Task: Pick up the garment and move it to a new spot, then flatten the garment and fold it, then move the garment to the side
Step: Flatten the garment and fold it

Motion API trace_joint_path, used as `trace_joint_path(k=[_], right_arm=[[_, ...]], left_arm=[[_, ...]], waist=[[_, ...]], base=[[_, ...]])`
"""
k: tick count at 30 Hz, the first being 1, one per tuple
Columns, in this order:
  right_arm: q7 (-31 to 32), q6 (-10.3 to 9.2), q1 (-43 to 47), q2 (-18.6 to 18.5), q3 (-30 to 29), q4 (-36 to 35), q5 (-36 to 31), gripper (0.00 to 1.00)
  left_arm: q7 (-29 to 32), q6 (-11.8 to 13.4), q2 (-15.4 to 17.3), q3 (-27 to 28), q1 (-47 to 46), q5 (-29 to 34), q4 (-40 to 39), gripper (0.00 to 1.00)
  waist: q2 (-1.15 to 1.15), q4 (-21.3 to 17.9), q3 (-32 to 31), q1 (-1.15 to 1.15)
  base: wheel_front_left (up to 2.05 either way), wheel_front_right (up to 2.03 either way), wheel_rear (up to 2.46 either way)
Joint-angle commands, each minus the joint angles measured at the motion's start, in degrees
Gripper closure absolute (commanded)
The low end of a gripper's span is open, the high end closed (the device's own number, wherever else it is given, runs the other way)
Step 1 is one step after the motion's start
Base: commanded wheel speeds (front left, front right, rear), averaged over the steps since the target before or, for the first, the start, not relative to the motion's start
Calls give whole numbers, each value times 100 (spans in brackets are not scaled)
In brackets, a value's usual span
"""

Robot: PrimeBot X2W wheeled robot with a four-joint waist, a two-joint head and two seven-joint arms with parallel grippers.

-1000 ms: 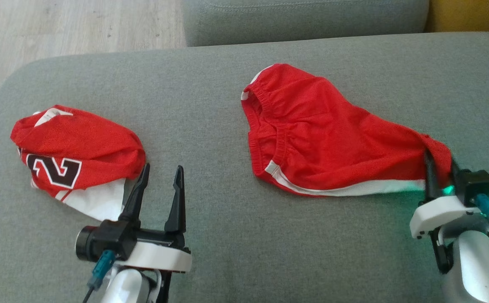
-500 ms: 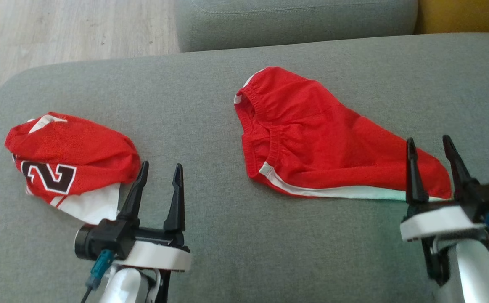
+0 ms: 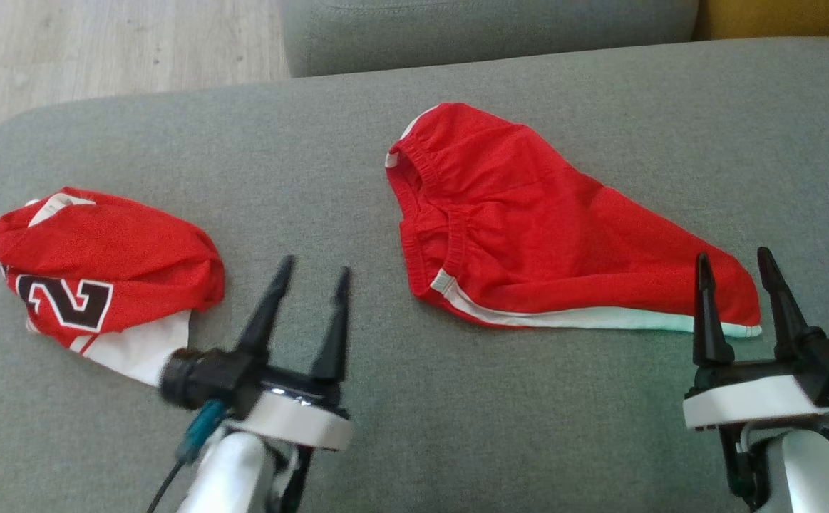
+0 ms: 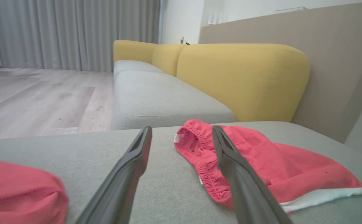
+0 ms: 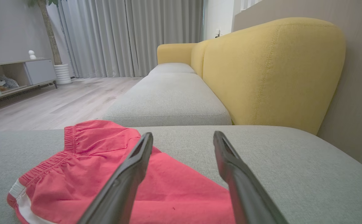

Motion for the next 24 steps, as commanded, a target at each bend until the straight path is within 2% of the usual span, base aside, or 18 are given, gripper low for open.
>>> trace_joint_path(k=[1, 8, 15, 24], right_arm=[[-62, 39, -164, -23, 106, -217, 46, 0], [-62, 39, -197, -23, 193, -248, 79, 0], [-62, 39, -285, -23, 245, -237, 144, 0], [-62, 39, -393, -23, 275, -215, 236, 0]], left_arm=[[3, -131, -1, -67, -404, 4, 62, 0], [670, -302, 149, -926, -1073, -121, 694, 0], [1259, -314, 437, -1908, -1786, -757, 1005, 0], [1521, -316, 656, -2233, -2363, -1005, 1609, 0]], waist=[[0, -12, 42, 0], [0, -112, 202, 0], [0, -316, 483, 0], [0, -603, 751, 0]], base=[[0, 0, 0], [0, 0, 0], [0, 0, 0], [0, 0, 0]])
